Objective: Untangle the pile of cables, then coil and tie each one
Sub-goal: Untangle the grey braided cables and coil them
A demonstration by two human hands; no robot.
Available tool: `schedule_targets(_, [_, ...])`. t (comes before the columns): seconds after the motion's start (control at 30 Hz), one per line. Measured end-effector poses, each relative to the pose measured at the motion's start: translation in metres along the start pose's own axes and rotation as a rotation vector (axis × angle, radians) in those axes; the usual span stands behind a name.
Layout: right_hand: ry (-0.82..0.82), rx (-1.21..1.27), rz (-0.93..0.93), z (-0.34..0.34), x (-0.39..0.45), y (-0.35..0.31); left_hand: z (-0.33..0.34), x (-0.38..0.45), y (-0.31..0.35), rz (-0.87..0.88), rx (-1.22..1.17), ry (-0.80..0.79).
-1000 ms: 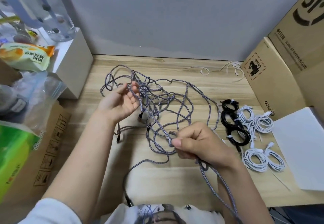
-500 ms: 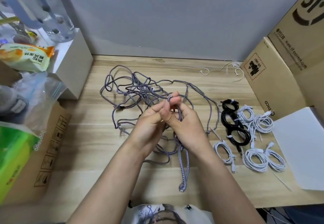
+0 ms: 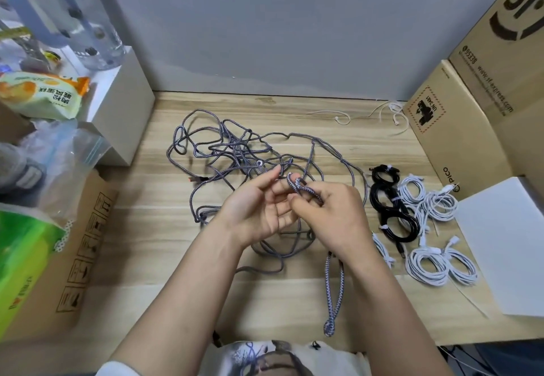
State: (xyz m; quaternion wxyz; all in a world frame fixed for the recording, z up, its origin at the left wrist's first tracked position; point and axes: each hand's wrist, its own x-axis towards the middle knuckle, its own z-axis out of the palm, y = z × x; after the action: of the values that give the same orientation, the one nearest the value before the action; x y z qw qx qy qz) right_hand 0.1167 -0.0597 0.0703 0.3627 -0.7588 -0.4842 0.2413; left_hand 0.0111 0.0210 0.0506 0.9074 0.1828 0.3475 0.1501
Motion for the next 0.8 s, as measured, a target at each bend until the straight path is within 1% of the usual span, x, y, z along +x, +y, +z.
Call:
schedule_targets(0.07, [-0.002, 0.08, -0.022, -0.009, -0.003, -0.004, 0.001, 0.005, 0.005, -0.001, 0.088, 0.017])
schedule_targets(0.13, [-0.051, 0.324, -0.05, -0.017, -0.009, -0.01, -0.006, 0.013, 0.012, 0.044, 0.142, 0.102])
schedule_targets(0.17, [-0.09, 0.419, -0.066, -0.021, -0.013, -0.013, -0.014, 0.017, 0.018, 0.079, 0.113, 0.161])
schedule_targets(0.23, [-0.106, 0.504, -0.118, -0.028, -0.018, -0.017, -0.034, 0.022, 0.031, 0.155, -0.078, 0.238])
schedule_targets(0.3, [-0.035, 0.587, -0.137, -0.035, -0.019, -0.016, -0.051, 0.019, 0.044, 0.23, -0.322, 0.247])
schedule_targets(0.33, [0.015, 0.618, -0.13, -0.037, -0.018, -0.015, -0.056, 0.018, 0.049, 0.269, -0.392, 0.245])
schedule_targets(0.37, [0.061, 0.647, -0.112, -0.038, -0.017, -0.014, -0.06, 0.016, 0.051, 0.309, -0.404, 0.244])
schedule_targets(0.43, [0.122, 0.708, -0.042, -0.036, -0.012, -0.012, -0.057, 0.01, 0.053, 0.398, -0.312, 0.217])
schedule_targets(0.5, [0.159, 0.758, 0.038, -0.028, -0.007, -0.011, -0.042, 0.001, 0.048, 0.489, -0.126, 0.15])
schedule_targets(0.57, [0.155, 0.744, 0.042, -0.017, -0.003, -0.012, -0.021, -0.009, 0.033, 0.54, 0.078, 0.051])
schedule_targets(0.63, [0.112, 0.71, 0.023, -0.005, 0.0, -0.015, 0.0, -0.017, 0.015, 0.556, 0.239, -0.025])
schedule_targets(0.7, [0.046, 0.652, -0.001, 0.004, 0.001, -0.013, 0.015, -0.021, 0.0, 0.567, 0.318, -0.043])
schedule_targets(0.8, [0.032, 0.596, -0.001, 0.013, -0.001, -0.007, 0.024, -0.022, -0.01, 0.564, 0.32, -0.001])
